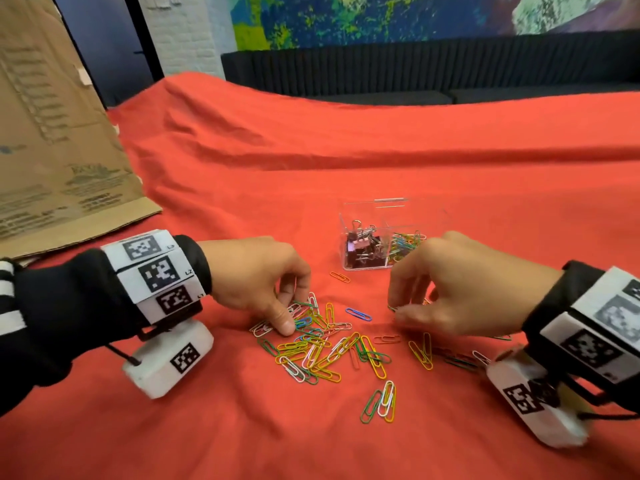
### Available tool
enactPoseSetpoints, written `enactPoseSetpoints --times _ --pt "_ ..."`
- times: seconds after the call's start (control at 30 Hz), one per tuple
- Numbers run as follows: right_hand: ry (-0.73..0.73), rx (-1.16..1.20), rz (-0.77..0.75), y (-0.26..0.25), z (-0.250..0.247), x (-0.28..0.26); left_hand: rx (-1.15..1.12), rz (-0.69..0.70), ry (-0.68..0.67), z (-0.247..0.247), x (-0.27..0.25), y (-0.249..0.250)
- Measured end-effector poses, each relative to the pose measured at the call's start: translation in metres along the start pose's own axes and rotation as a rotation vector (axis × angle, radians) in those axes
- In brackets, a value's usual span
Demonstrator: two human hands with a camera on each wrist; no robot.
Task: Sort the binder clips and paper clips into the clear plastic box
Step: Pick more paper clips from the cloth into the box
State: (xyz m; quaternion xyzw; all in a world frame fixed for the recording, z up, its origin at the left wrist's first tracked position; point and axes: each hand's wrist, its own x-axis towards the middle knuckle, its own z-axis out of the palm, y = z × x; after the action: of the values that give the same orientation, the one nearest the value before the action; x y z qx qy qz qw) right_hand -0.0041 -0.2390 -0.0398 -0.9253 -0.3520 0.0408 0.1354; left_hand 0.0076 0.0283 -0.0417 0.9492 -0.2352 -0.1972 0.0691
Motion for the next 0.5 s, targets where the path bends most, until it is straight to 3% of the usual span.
enactPoseSetpoints --times 0.13,0.27,0.5 --pt "-0.069 -0.004 -0.013 -0.002 0.005 -0.001 -0.101 0.034 0.038 -0.003 -0.001 -0.003" --pt "-0.095 0.005 -0.016 -0.004 0.006 0.0 -0.497 0.051 0.004 -0.003 0.0 0.002" --pt "0.241 0.266 -0.054 -0.012 0.004 0.005 -0.897 0.165 -0.009 -0.009 0.007 0.02"
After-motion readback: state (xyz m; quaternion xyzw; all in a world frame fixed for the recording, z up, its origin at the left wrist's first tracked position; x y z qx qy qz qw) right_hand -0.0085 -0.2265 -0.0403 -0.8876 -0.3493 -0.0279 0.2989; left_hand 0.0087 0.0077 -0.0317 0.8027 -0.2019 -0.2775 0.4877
